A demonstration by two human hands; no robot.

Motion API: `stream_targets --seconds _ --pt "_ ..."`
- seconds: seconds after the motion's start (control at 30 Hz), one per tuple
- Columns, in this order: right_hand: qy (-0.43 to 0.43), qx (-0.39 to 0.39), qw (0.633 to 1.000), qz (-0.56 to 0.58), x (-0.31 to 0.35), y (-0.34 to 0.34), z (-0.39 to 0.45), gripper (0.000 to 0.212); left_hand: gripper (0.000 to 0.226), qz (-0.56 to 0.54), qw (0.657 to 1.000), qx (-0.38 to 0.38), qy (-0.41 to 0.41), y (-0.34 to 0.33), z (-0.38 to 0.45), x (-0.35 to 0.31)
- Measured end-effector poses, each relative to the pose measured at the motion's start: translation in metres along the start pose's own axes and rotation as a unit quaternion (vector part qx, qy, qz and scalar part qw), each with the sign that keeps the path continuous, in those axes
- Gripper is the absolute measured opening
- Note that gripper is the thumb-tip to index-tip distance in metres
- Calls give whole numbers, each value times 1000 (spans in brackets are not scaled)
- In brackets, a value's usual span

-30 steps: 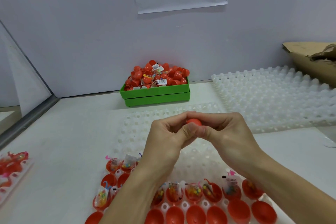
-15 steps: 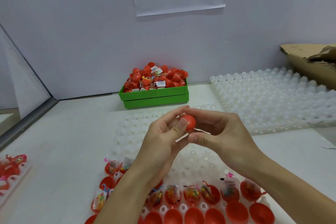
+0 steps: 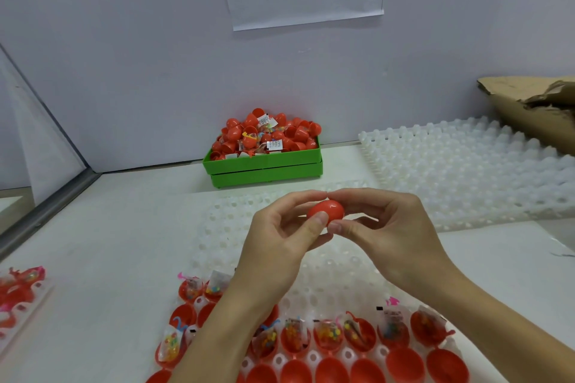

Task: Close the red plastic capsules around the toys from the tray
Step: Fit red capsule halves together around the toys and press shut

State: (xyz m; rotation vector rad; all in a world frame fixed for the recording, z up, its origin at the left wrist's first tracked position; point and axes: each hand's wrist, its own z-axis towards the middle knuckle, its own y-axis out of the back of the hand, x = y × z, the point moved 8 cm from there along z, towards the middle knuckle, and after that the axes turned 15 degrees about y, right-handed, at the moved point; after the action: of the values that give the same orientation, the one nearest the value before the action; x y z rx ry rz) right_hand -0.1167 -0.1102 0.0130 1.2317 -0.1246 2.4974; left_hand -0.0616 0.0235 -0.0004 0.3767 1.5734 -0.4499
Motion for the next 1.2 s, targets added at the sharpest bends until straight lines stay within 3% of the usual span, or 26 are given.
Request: stream_targets --seconds 0.27,0.53,0.83,1.07,1.2 --pt "20 15 999 -39 2 1 0 35 20 5 1000 1 -5 -1 -1 -2" --pt "11 18 1000 11 4 4 1 28 23 102 993 -11 -60 -1 -6 -11" --pt "22 37 999 13 3 0 -1 28 17 119 991 -13 -52 -1 -4 -7" --pt "-43 44 996 58 -10 -1 -3 22 31 176 977 -43 -113 1 -10 -17" --pt "-45 21 996 78 -10 0 -3 19 31 169 979 -38 -109 1 -10 -16"
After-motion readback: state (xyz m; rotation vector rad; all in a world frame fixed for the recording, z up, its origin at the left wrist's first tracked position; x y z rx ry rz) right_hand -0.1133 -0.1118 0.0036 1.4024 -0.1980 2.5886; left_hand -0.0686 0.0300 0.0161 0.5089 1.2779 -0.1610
